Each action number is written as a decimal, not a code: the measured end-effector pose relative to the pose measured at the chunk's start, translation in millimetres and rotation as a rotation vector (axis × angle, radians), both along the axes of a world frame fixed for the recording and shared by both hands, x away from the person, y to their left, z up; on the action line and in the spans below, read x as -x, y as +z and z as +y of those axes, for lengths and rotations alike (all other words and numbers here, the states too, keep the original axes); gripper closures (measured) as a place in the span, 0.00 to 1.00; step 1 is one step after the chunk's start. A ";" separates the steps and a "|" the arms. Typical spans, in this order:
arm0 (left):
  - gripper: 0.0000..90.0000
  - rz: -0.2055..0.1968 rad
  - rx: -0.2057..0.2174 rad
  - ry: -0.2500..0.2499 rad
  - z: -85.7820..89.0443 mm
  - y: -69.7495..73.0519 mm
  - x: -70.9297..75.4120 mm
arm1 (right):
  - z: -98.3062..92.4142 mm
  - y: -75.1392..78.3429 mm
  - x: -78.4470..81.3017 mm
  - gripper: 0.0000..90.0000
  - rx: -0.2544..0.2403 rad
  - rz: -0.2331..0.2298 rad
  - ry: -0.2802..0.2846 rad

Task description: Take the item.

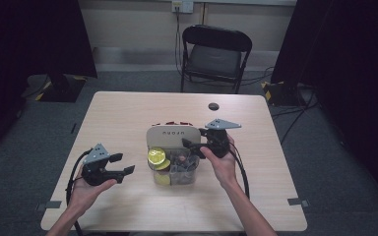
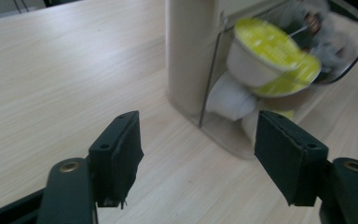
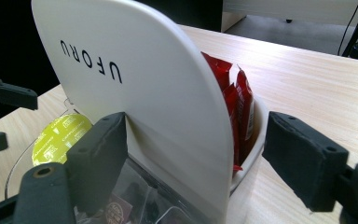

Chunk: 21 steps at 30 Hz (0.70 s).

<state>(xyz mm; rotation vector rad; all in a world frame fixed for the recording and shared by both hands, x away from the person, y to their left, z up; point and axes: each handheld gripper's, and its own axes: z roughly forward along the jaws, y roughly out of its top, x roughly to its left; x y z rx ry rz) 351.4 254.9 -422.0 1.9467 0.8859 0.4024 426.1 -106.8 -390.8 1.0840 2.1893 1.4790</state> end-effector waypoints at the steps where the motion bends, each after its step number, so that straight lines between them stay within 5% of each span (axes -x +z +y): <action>1: 0.36 -0.001 0.002 -0.008 -1.4 2.4 -0.1 | 0.0 -0.1 0.0 0.24 0.000 0.000 0.000; 21: 0.46 -0.061 0.040 -0.123 -44.2 28.8 -6.7 | 0.6 -0.9 -0.5 0.22 0.002 0.002 0.000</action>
